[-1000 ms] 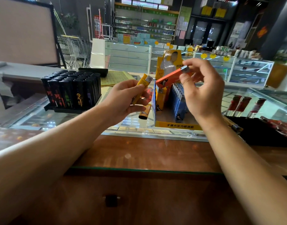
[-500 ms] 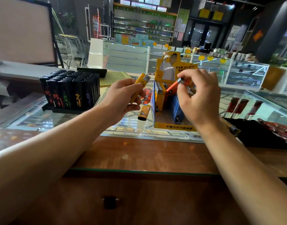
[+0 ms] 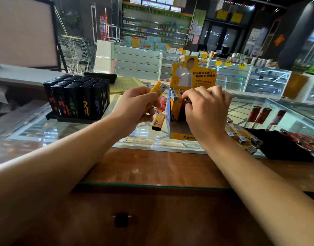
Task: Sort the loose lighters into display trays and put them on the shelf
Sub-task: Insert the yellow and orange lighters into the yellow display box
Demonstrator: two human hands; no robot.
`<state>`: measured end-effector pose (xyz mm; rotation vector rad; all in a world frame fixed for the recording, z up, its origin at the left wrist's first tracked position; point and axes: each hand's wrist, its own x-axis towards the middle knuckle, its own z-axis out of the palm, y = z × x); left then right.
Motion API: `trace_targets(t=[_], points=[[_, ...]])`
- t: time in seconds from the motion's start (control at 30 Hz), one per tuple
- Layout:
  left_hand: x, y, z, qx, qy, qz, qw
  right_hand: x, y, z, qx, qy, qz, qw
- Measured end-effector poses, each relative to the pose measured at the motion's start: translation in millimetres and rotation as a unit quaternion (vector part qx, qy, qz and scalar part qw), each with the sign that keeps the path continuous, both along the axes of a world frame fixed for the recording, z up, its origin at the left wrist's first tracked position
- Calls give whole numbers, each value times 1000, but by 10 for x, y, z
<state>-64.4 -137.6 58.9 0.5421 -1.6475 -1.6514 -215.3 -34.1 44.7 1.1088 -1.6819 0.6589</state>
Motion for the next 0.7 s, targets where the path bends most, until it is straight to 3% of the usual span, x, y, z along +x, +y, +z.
trace_targets(t=[0.3, 0.53, 0.7], points=[[0, 7, 4, -4, -6, 4, 1000, -35, -18, 28, 16, -25, -43, 999], [10, 6, 4, -9, -16, 5, 1000, -28, 15, 75, 136, -65, -81, 985], [6, 9, 7, -16, -24, 4, 1000, -55, 19, 117, 137, -75, -89, 984]])
